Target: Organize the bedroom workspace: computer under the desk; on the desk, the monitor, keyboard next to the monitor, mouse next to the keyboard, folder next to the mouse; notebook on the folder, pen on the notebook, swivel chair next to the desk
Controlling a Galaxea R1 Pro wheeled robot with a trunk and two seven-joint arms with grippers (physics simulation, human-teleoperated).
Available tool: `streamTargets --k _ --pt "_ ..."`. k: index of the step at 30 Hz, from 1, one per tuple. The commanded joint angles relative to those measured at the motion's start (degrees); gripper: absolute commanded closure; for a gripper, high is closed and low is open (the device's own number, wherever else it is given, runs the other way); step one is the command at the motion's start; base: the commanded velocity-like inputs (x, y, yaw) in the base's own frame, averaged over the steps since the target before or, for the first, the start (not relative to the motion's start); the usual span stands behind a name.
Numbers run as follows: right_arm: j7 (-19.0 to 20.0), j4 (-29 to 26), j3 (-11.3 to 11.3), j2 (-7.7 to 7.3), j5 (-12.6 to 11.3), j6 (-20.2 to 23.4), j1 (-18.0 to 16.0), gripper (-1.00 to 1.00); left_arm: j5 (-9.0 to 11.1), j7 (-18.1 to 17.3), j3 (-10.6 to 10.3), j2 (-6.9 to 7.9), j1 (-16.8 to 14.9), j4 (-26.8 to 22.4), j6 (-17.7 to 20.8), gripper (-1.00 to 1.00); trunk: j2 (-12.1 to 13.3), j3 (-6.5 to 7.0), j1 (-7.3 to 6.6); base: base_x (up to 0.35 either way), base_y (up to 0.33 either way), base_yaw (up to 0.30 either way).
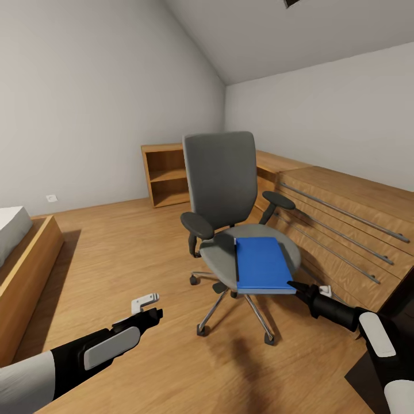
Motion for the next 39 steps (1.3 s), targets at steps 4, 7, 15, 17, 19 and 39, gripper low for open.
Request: streamTargets --k 4,7,15,17,19,39 --pt "0.4 0.0 -0.2 0.01 0.7 0.2 0.0 1.0 0.2 0.3 -0.3 0.03 -0.1 -0.1 -0.1 -1.0 0.8 0.3 -0.45 0.0 0.0 0.0" --pt "0.4 0.0 -0.2 0.01 0.7 0.2 0.0 1.0 0.2 0.3 -0.3 0.02 -0.1 -0.1 -0.1 -1.0 2.0 0.84 -1.11 0.0 0.0 0.0" --pt "0.5 0.0 -0.3 -0.08 0.7 0.2 0.0 1.0 0.2 0.3 -0.3 -0.02 -0.1 -0.1 -0.1 -1.0 5.2 2.28 -2.87 0.0 0.0 0.0" --pt "0.5 0.0 -0.3 -0.12 0.7 0.2 0.0 1.0 0.2 0.3 -0.3 -0.03 -0.1 -0.1 -0.1 -1.0 6.0 2.63 -3.31 0.0 0.0 0.0" --pt "0.6 -0.1 -0.2 -0.14 0.7 0.2 0.0 1.0 0.2 0.4 -0.3 -0.09 -0.1 -0.1 -0.1 -1.0 6.8 2.99 -3.74 0.0 0.0 0.0" --pt "0.1 -8.3 -0.2 -0.05 3.8 -2.7 0.0 1.0 0.2 0.2 -0.4 -2.02 -0.1 4.5 -0.1 -1.0 14.8 6.58 -8.14 0.0 0.0 0.0"
